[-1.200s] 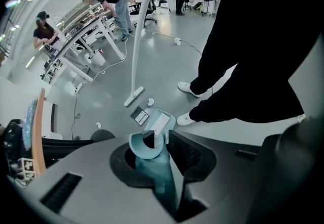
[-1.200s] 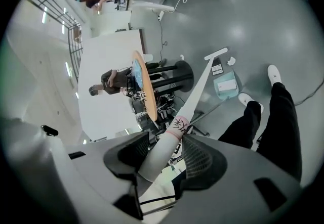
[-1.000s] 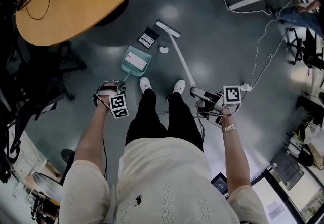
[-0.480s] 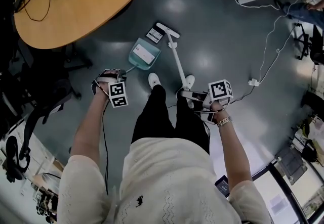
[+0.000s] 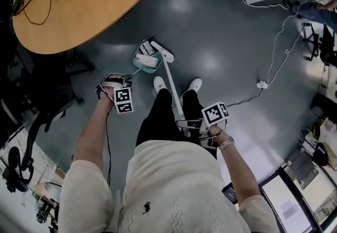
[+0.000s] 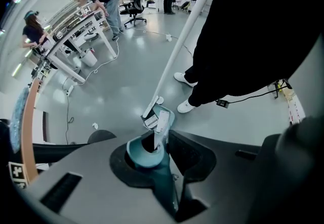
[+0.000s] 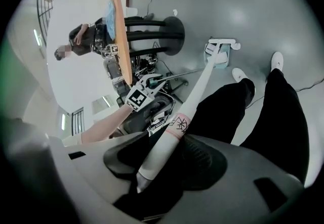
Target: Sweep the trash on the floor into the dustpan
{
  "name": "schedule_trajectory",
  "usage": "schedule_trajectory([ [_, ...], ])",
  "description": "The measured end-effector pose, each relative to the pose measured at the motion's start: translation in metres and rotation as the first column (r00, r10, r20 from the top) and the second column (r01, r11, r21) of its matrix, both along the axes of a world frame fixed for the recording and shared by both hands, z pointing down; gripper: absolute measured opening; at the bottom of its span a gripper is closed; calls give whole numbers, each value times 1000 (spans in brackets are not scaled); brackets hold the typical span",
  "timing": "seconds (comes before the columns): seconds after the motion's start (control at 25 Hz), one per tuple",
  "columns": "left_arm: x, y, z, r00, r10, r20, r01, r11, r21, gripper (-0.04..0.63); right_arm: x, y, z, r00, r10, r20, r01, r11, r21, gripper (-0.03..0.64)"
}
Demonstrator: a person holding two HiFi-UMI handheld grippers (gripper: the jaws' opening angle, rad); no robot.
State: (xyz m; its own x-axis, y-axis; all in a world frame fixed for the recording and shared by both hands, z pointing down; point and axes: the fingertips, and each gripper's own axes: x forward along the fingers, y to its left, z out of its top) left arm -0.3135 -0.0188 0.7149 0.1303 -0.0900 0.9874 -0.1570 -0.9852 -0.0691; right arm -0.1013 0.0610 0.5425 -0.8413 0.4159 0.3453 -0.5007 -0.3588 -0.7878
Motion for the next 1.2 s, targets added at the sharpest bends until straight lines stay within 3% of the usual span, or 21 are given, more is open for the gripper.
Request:
schedule_trajectory([
  [0.28,2,14,5,1000,20,6,-20,1000,12,92,22,0,-23,999,-29,-16,30,999,21,199],
  [0.44,2,23,2,1000,12,0,-12,999,42,92,29,-28,-47,980,176,97,-179,984,21,199],
  [0.52,7,31,-4,1000,12,-6,-12,998,60,92,41,-33,-52,972,211,102,-216,975,43,199],
  [0.84,38,94,-22,999,-36,3,35,994,103,92,89,-32,-39,994,100,37,-106,972,208,199],
  [1.0,63,140,-34,996,-84,12,83,992,91,92,137,-29,-14,994,-20,-104,51,952,303,199],
  [1.12,85,176,-35,988,-148,31,145,985,91,92,148,-17,-12,999,36,-32,-27,964,264,199],
  [1.2,95,192,-33,975,-220,28,216,971,105,92,159,-6,0,999,37,-26,-28,963,269,199],
])
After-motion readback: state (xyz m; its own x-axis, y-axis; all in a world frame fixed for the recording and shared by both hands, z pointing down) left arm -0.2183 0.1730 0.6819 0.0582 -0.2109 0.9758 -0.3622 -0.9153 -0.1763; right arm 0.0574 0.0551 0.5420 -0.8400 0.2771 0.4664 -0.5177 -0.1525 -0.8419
